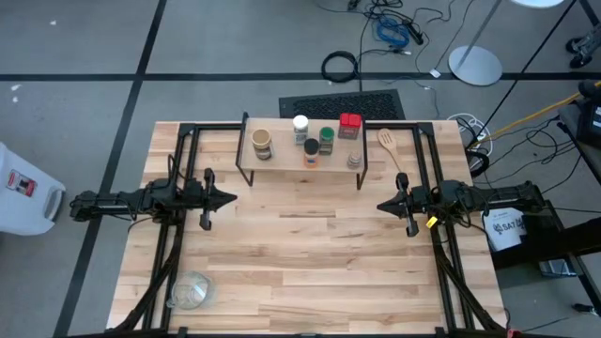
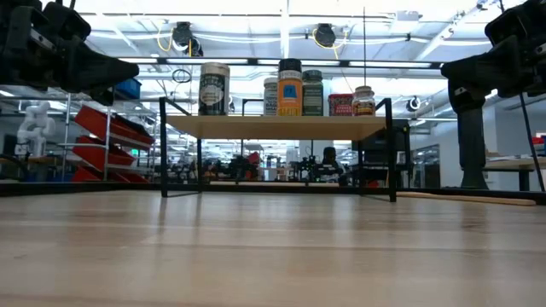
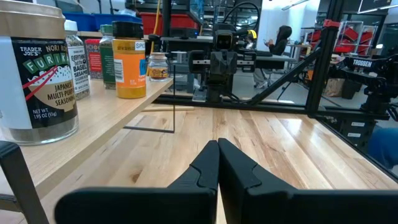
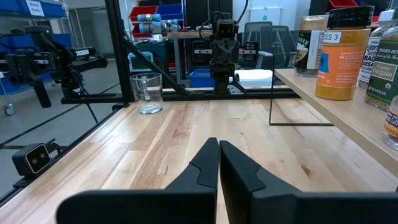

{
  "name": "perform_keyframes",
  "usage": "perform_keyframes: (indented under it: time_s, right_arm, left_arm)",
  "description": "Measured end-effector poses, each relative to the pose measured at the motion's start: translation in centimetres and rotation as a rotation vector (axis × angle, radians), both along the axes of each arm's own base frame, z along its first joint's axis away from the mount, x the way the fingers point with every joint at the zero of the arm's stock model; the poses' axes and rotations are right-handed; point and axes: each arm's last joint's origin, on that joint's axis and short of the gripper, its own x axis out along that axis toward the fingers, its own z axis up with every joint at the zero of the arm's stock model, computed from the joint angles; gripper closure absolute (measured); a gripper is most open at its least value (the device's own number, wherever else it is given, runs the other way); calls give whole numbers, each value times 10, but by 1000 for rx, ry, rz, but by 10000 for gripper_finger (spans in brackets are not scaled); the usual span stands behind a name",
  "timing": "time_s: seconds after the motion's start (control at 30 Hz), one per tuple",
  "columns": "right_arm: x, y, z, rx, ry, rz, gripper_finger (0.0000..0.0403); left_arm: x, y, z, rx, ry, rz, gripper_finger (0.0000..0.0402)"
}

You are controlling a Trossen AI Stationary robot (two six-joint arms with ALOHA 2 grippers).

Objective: Shelf spices

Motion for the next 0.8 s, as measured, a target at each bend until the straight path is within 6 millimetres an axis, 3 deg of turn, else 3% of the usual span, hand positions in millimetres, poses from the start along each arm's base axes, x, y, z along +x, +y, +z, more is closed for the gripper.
perform_keyframes:
  time_s: [0.8]
  right_arm:
    - [0, 0, 0, -17, -1, 0, 403]
  left_arm:
    - [0, 0, 0, 0, 0, 0, 395]
